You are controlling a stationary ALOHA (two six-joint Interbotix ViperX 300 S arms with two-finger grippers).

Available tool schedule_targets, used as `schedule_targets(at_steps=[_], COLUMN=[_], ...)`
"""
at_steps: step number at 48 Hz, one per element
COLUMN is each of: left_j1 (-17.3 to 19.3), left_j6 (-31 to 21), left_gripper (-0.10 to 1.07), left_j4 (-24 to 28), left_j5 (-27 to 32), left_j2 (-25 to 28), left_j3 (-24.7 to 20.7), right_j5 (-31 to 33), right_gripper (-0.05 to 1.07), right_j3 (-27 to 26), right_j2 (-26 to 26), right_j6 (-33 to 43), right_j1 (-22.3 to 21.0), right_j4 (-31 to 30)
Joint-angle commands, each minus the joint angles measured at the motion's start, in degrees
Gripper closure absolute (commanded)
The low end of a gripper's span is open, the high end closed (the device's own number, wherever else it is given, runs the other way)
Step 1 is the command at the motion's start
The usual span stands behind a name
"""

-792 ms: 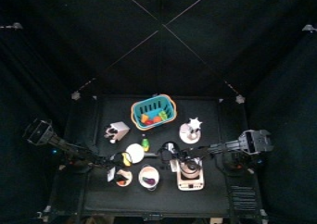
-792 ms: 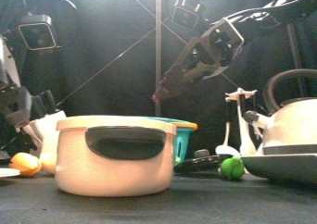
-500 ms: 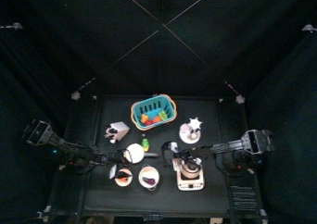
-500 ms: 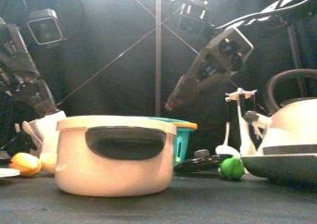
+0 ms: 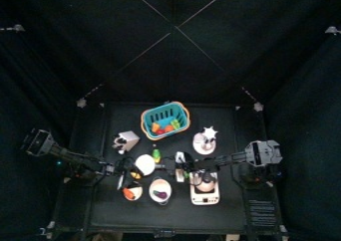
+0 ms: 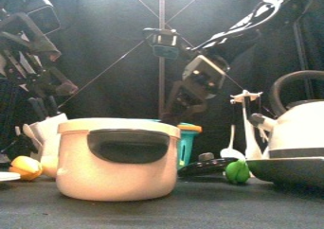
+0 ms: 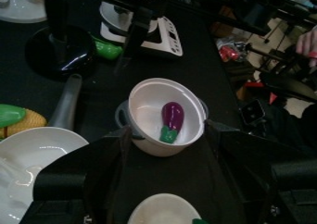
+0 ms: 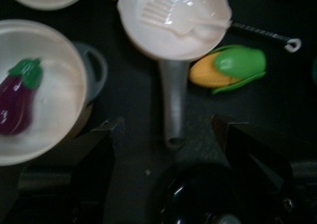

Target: Grab corn

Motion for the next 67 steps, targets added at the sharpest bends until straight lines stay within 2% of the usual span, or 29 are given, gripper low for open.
schedule_targets(at_steps=[1, 5, 13, 21, 27, 39, 50, 61, 67], left_j1=[1.14, 2.11, 2.20, 2.20, 2.20, 2.11, 2.20, 2.02, 2.02], left_j6=[0.00, 0.09, 0.00, 0.00, 0.00, 0.00, 0.00, 0.00, 0.00], left_gripper=[0.01, 0.01, 0.01, 0.01, 0.01, 0.01, 0.01, 0.01, 0.01], left_j4=[-0.18, -0.70, -0.70, -0.70, -0.70, -0.70, -0.79, -0.79, -0.70], left_j5=[-0.70, -0.70, -0.53, -0.53, -0.53, -0.09, -0.09, -0.09, -0.09], left_j2=[-0.09, -0.09, -0.09, -0.09, -0.18, -0.09, -0.09, -0.09, -0.09], left_j3=[-0.35, -0.18, 0.26, 0.44, 0.44, 0.53, 0.62, 0.70, 0.62], right_j5=[0.18, 1.67, 11.43, 18.90, 21.36, 23.91, 24.08, 25.40, 24.26], right_gripper=[-0.02, -0.02, -0.02, -0.02, -0.02, -0.02, -0.02, -0.01, 0.08], right_j3=[-4.04, -7.29, -13.45, -22.32, -26.02, -26.28, -26.63, -23.64, -23.12], right_j2=[-0.70, 1.05, 4.39, 11.51, 14.15, 16.61, 19.16, 18.46, 18.02], right_j6=[0.97, 2.99, 6.06, 10.46, 11.95, 20.21, 20.39, 20.30, 20.21], right_j1=[-1.05, -2.46, -4.92, -6.06, -6.33, -6.94, -6.94, -6.50, -6.42], right_j4=[3.34, 9.23, 15.21, 13.54, 10.72, 5.01, 6.06, 6.33, 5.98])
